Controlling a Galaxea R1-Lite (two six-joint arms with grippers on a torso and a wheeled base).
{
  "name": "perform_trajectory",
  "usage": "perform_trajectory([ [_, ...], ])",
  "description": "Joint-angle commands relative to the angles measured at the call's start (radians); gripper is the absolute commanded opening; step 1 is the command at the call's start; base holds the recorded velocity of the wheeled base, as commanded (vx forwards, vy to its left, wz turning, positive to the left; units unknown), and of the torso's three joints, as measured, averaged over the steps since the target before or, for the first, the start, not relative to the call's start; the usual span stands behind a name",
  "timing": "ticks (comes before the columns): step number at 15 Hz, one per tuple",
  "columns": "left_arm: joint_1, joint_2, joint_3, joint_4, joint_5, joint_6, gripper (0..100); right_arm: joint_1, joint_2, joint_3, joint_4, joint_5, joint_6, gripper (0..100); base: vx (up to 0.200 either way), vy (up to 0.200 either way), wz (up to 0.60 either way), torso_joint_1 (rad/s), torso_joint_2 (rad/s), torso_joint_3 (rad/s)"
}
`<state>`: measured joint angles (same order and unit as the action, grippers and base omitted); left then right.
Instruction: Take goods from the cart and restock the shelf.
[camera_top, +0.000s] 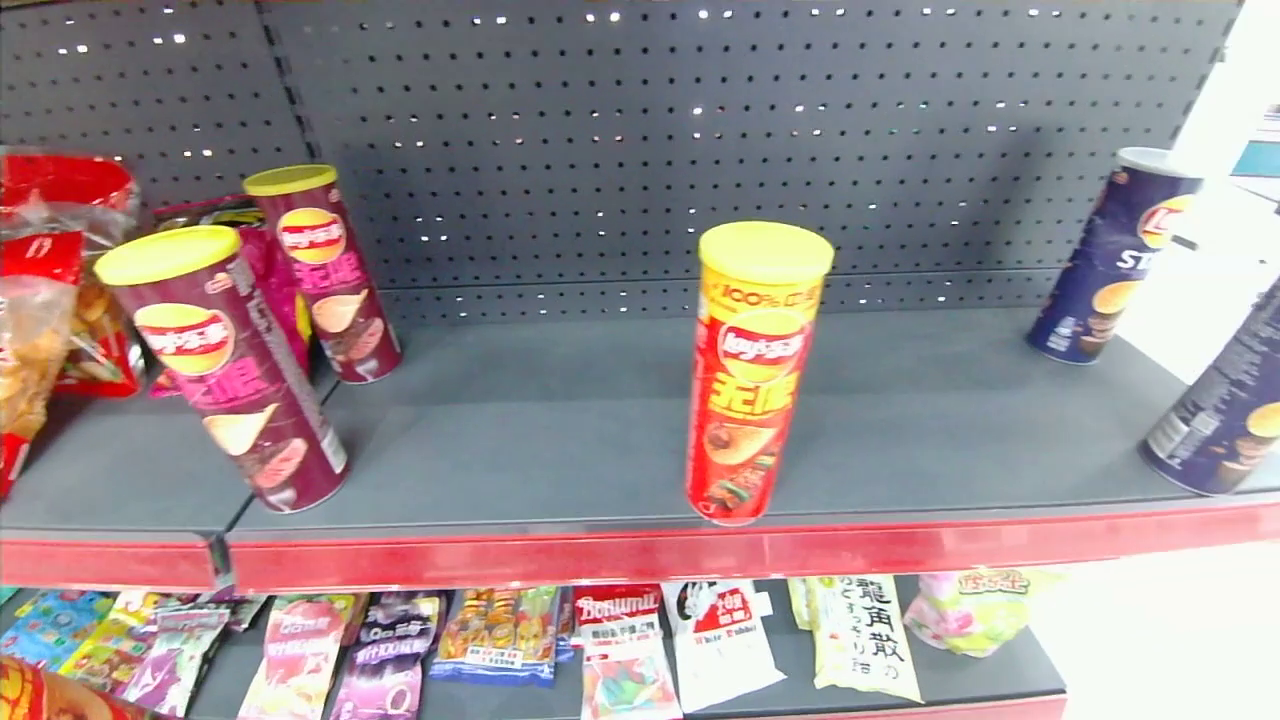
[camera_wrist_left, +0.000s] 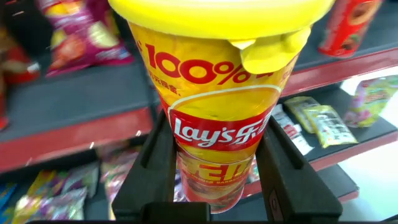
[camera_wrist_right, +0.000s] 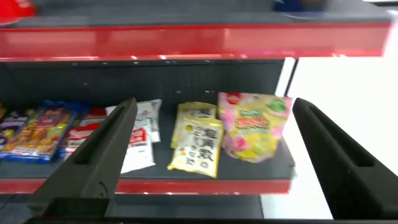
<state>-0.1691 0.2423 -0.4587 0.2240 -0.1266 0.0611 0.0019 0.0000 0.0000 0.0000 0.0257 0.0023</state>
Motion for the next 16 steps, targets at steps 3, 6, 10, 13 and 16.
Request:
perform_trajectory([
  [3, -0.001, 0.002, -0.003, 0.000, -0.001, 0.000, 0, 0.000, 0.002, 0.000, 0.000, 0.002, 0.001, 100, 0.000, 0.000, -0.40, 0.002, 0.00, 0.000],
  [6, -0.003, 0.009, 0.000, 0.000, -0.013, 0.000, 0, 0.000, 0.002, 0.000, 0.000, 0.002, 0.002, 100, 0.000, 0.000, 0.00, 0.000, 0.00, 0.000],
  [10, -0.003, 0.114, -0.008, -0.046, -0.146, 0.002, 0, 0.000, 0.002, 0.000, 0.000, 0.002, 0.002, 100, 0.000, 0.000, 0.00, 0.000, 0.00, 0.000],
  [13, -0.003, 0.388, -0.008, -0.288, -0.219, 0.006, 0, 0.000, 0.002, 0.000, 0.000, 0.002, 0.002, 100, 0.000, 0.000, 0.00, 0.000, 0.00, 0.000],
  [16, -0.020, 0.623, -0.018, -0.526, -0.226, 0.009, 0, 0.000, 0.002, 0.000, 0.000, 0.002, 0.002, 100, 0.000, 0.000, 0.00, 0.000, 0.00, 0.000],
])
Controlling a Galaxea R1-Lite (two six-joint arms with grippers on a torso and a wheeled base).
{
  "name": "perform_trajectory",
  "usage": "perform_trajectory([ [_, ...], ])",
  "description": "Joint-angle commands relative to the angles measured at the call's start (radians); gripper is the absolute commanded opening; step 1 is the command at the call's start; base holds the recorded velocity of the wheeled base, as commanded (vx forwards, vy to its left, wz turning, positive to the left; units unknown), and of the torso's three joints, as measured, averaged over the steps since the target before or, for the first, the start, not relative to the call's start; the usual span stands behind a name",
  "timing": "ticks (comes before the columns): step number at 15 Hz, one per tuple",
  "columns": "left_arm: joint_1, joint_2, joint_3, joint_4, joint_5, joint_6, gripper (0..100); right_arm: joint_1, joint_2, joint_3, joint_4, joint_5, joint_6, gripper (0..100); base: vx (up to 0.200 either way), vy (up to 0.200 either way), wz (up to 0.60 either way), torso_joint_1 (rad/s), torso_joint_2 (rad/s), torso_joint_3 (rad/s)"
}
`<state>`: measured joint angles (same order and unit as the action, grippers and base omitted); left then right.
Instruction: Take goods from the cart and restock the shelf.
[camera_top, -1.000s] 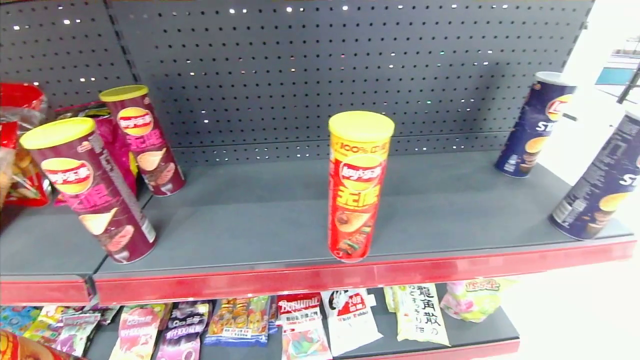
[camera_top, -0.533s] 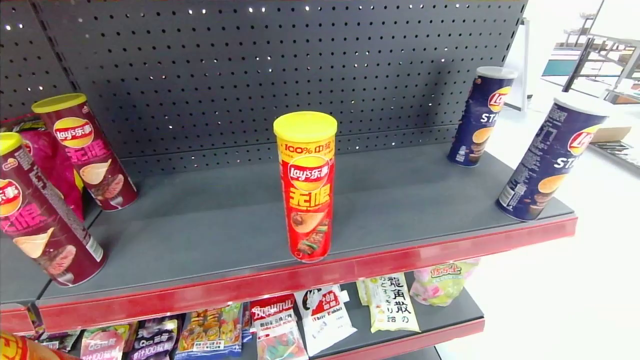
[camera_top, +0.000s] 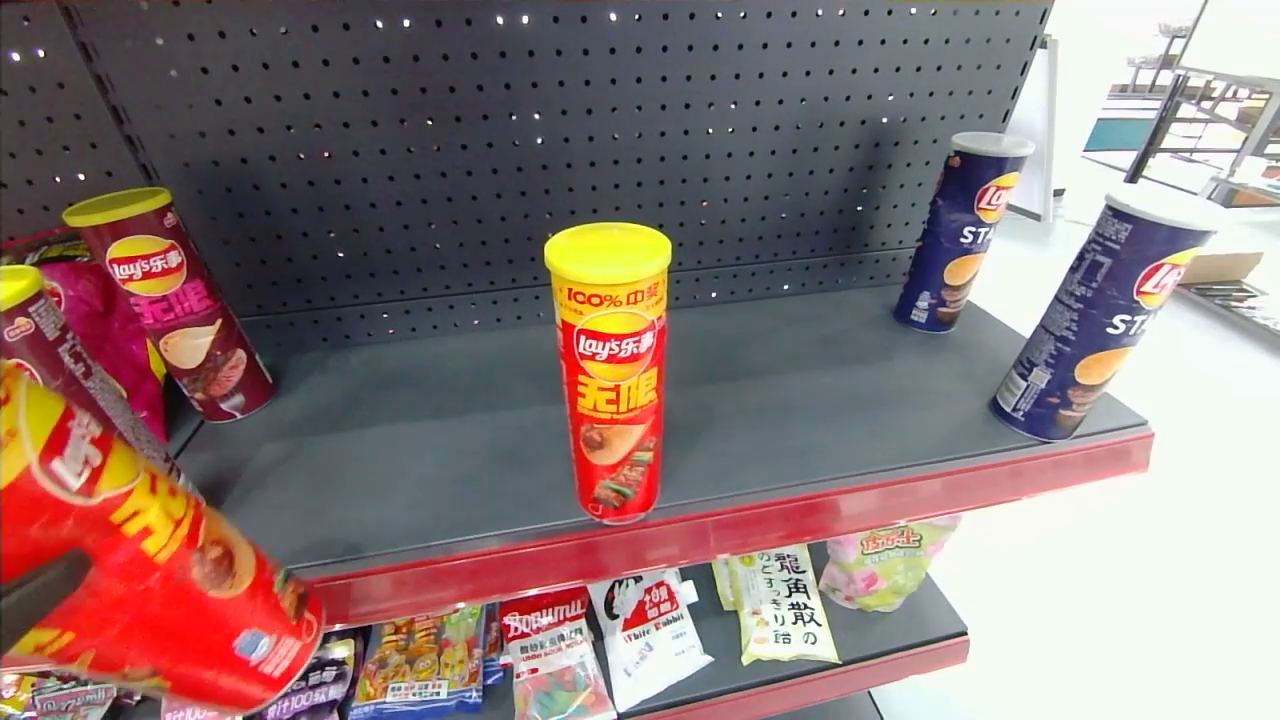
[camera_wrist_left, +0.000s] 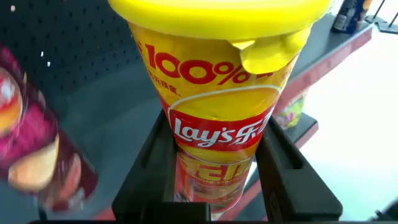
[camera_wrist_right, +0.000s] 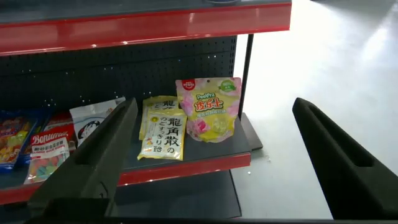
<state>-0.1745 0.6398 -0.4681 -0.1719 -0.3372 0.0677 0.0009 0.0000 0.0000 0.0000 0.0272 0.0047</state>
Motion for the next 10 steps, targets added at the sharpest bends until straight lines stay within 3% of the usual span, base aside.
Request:
perform_trajectory([
  [1, -0.036, 0.310, -0.037, -0.212, -0.017, 0.001, 0, 0.001, 0.002, 0.000, 0.000, 0.000, 0.000, 100, 0.000, 0.000, 0.00, 0.000, 0.00, 0.000],
  [3, -0.036, 0.399, -0.101, -0.241, -0.014, 0.001, 0, 0.001, 0.002, 0.000, 0.000, 0.000, 0.000, 100, 0.000, 0.000, 0.00, 0.000, 0.00, 0.000],
  [6, -0.054, 0.613, -0.302, -0.242, -0.009, -0.003, 0, 0.001, 0.002, 0.000, 0.000, 0.000, 0.000, 100, 0.000, 0.000, 0.00, 0.000, 0.00, 0.000],
  [7, -0.057, 0.638, -0.325, -0.242, -0.009, -0.006, 0, 0.001, 0.002, 0.000, 0.000, 0.000, 0.000, 100, 0.000, 0.000, 0.00, 0.000, 0.00, 0.000],
  [8, -0.068, 0.778, -0.460, -0.242, -0.009, -0.005, 0, 0.001, 0.002, 0.000, 0.000, 0.000, 0.000, 100, 0.000, 0.000, 0.00, 0.000, 0.00, 0.000],
  [10, -0.115, 0.931, -0.644, -0.218, -0.013, -0.011, 0, 0.001, 0.002, 0.000, 0.000, 0.000, 0.000, 100, 0.000, 0.000, 0.00, 0.000, 0.00, 0.000],
])
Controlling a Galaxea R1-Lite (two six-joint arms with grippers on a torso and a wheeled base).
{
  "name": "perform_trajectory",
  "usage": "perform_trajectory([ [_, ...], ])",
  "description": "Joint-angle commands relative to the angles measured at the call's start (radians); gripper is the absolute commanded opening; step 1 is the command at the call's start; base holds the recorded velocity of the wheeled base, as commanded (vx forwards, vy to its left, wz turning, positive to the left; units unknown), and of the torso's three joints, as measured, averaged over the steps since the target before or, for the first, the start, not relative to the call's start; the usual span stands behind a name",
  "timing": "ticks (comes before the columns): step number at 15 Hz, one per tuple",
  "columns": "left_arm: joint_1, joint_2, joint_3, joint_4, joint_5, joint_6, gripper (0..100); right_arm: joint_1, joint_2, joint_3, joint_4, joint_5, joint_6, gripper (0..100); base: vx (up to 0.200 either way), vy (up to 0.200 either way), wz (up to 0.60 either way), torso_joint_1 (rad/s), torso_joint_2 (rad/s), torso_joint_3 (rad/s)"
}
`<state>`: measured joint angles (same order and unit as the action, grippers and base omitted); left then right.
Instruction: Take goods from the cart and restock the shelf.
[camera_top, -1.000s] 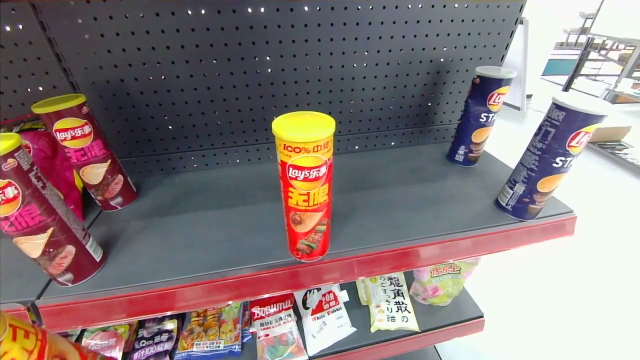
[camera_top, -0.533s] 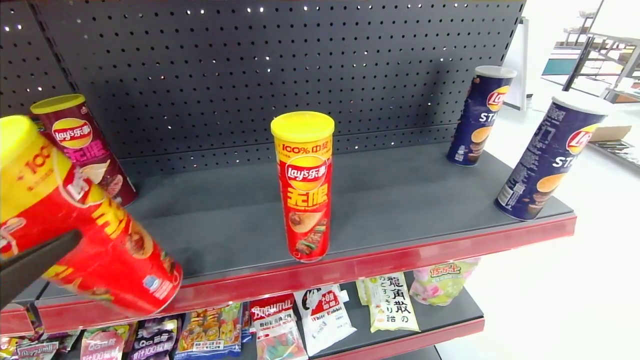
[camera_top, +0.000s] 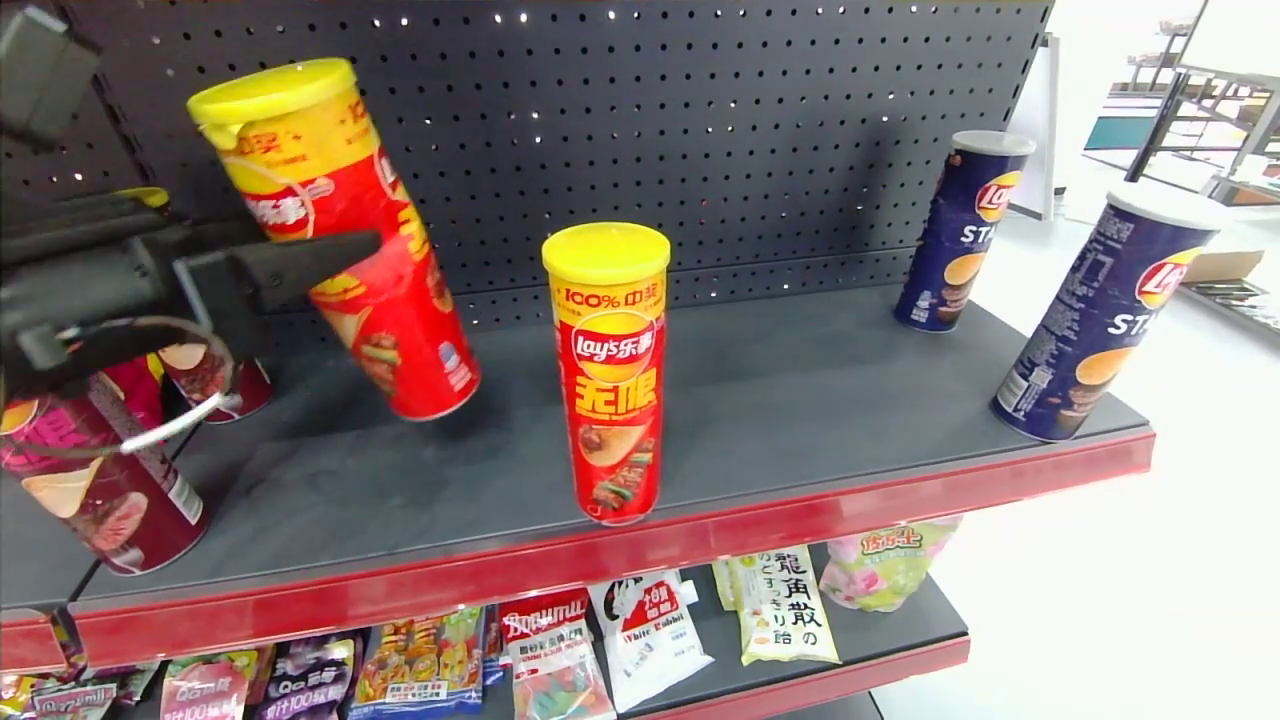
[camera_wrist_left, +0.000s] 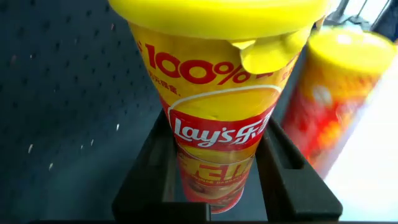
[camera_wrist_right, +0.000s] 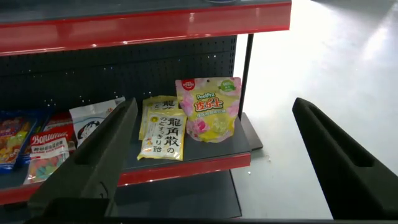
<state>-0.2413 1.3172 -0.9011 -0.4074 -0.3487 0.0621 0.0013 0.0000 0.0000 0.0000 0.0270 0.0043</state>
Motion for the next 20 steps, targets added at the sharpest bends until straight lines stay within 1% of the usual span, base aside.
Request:
perform_trajectory([
  [1, -0.076, 0.323, -0.285, 0.039, 0.004, -0.012, 0, 0.000, 0.002, 0.000, 0.000, 0.001, 0.000, 100, 0.000, 0.000, 0.00, 0.000, 0.00, 0.000],
  [2, -0.096, 0.382, -0.352, 0.042, 0.014, -0.010, 0, 0.000, 0.002, 0.000, 0.000, 0.001, 0.000, 100, 0.000, 0.000, 0.00, 0.000, 0.00, 0.000],
  [3, -0.101, 0.438, -0.412, 0.044, 0.020, -0.005, 0, 0.000, 0.002, 0.000, 0.000, 0.001, 0.000, 100, 0.000, 0.000, 0.00, 0.000, 0.00, 0.000],
  [5, -0.115, 0.505, -0.470, 0.044, 0.014, -0.008, 0, 0.000, 0.002, 0.000, 0.000, 0.001, 0.000, 100, 0.000, 0.000, 0.00, 0.000, 0.00, 0.000],
  [9, -0.130, 0.556, -0.478, 0.039, 0.011, -0.001, 0, 0.000, 0.002, 0.000, 0.000, 0.001, 0.000, 100, 0.000, 0.000, 0.00, 0.000, 0.00, 0.000],
  [10, -0.130, 0.556, -0.484, 0.042, 0.005, 0.008, 0, 0.000, 0.002, 0.000, 0.000, 0.001, 0.000, 100, 0.000, 0.000, 0.00, 0.000, 0.00, 0.000],
  [12, -0.130, 0.559, -0.483, 0.045, -0.022, 0.024, 0, 0.000, 0.002, 0.000, 0.000, 0.001, 0.000, 100, 0.000, 0.000, 0.00, 0.000, 0.00, 0.000],
  [13, -0.130, 0.563, -0.481, 0.045, -0.047, 0.024, 0, 0.000, 0.002, 0.000, 0.000, 0.001, 0.000, 100, 0.000, 0.000, 0.00, 0.000, 0.00, 0.000],
  [14, -0.130, 0.566, -0.481, 0.045, -0.056, 0.028, 0, 0.000, 0.002, 0.000, 0.000, 0.001, 0.000, 100, 0.000, 0.000, 0.00, 0.000, 0.00, 0.000],
  [16, -0.130, 0.571, -0.476, 0.047, -0.059, 0.041, 0, 0.000, 0.002, 0.000, 0.000, 0.001, 0.000, 100, 0.000, 0.000, 0.00, 0.000, 0.00, 0.000],
  [20, -0.130, 0.573, -0.470, 0.055, -0.059, 0.041, 0, 0.000, 0.002, 0.000, 0.000, 0.001, 0.000, 100, 0.000, 0.000, 0.00, 0.000, 0.00, 0.000],
])
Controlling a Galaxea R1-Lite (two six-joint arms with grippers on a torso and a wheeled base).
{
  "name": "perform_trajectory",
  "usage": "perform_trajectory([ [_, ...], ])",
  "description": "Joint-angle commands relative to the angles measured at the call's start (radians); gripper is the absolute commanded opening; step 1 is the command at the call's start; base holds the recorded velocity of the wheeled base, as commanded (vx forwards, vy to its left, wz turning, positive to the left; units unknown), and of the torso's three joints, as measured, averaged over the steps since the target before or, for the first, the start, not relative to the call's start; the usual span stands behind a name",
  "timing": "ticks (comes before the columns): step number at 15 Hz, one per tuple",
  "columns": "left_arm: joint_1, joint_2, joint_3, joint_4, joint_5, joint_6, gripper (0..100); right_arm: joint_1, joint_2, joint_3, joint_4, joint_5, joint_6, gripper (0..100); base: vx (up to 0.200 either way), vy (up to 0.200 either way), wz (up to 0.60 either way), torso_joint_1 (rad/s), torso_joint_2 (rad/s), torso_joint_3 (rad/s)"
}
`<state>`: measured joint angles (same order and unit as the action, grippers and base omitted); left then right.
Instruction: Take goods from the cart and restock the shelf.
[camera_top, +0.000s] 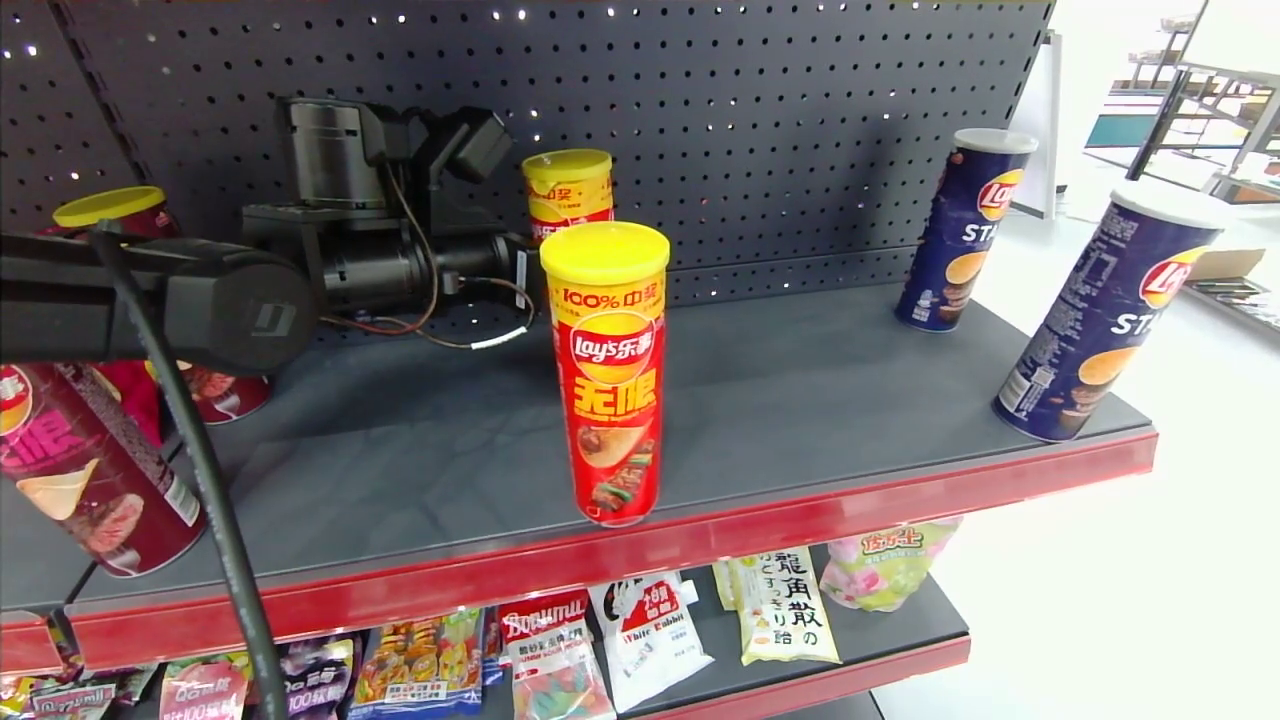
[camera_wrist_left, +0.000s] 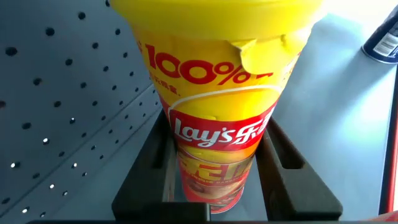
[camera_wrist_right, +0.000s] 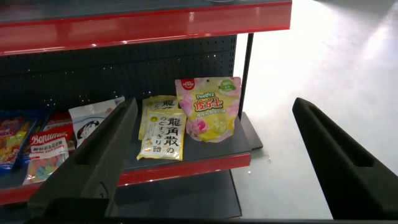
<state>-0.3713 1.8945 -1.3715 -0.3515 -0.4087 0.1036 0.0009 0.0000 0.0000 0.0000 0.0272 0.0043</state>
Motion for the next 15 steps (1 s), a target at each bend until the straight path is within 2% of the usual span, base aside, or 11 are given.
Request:
perform_trajectory([
  [1, -0.003, -0.005, 0.003, -0.001, 0.001, 0.001, 0, 0.001, 0.002, 0.000, 0.000, 0.000, 0.000, 100, 0.000, 0.000, 0.00, 0.000, 0.00, 0.000],
  [7, -0.031, 0.003, 0.002, -0.003, -0.001, 0.002, 0, 0.001, 0.002, 0.000, 0.000, 0.000, 0.000, 100, 0.000, 0.000, 0.00, 0.000, 0.00, 0.000],
  [10, -0.031, 0.011, 0.005, -0.003, 0.001, 0.044, 0, 0.001, 0.002, 0.000, 0.000, 0.000, 0.000, 100, 0.000, 0.000, 0.00, 0.000, 0.00, 0.000],
  [15, -0.031, 0.009, 0.009, -0.003, 0.001, 0.047, 0, 0.001, 0.002, 0.000, 0.000, 0.000, 0.000, 100, 0.000, 0.000, 0.00, 0.000, 0.00, 0.000],
])
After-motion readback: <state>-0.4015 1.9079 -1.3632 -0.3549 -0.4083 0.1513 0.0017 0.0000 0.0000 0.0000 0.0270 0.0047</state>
